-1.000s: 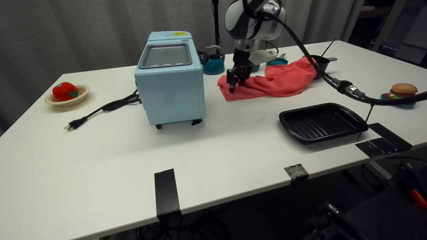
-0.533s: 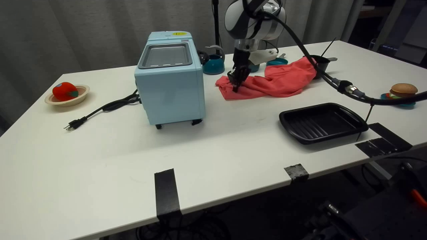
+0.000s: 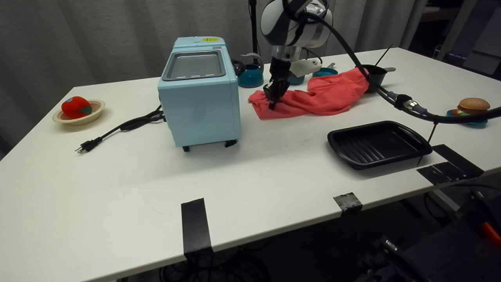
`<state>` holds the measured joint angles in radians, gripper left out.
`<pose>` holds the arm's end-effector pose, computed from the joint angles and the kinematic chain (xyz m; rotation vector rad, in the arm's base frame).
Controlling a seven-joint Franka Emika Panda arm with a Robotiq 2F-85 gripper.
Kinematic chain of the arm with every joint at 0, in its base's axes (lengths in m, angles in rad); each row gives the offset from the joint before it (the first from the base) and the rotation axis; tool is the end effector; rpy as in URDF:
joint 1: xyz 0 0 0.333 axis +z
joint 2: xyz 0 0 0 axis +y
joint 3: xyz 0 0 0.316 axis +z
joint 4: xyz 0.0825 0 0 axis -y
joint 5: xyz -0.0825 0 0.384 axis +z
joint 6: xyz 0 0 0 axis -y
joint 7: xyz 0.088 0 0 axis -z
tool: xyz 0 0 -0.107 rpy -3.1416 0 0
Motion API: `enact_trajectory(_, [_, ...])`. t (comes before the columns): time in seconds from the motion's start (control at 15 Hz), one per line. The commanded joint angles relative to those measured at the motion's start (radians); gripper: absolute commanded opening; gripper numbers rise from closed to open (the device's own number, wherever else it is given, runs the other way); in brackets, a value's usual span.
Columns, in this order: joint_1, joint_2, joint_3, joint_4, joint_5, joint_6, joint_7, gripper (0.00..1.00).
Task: Unfold the cloth
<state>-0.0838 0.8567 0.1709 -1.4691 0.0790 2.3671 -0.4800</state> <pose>0.7216 0.0418 0.1780 -2.8933 -0.6628 -0.1270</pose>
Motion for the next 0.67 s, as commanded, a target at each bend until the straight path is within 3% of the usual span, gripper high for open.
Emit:
enact_trajectory(0.0, [-0.061, -0.104, 0.094, -0.148, 0.061, 0.018, -0.094, 0.02])
enact_trajectory(0.27, [-0.12, -0.202, 0.16, -0.241, 0.157, 0.001, -0.167, 0.02])
enact_trajectory(0.6, [-0.163, -0.3, 0.142, -0.267, 0.263, 0.015, -0.236, 0.02])
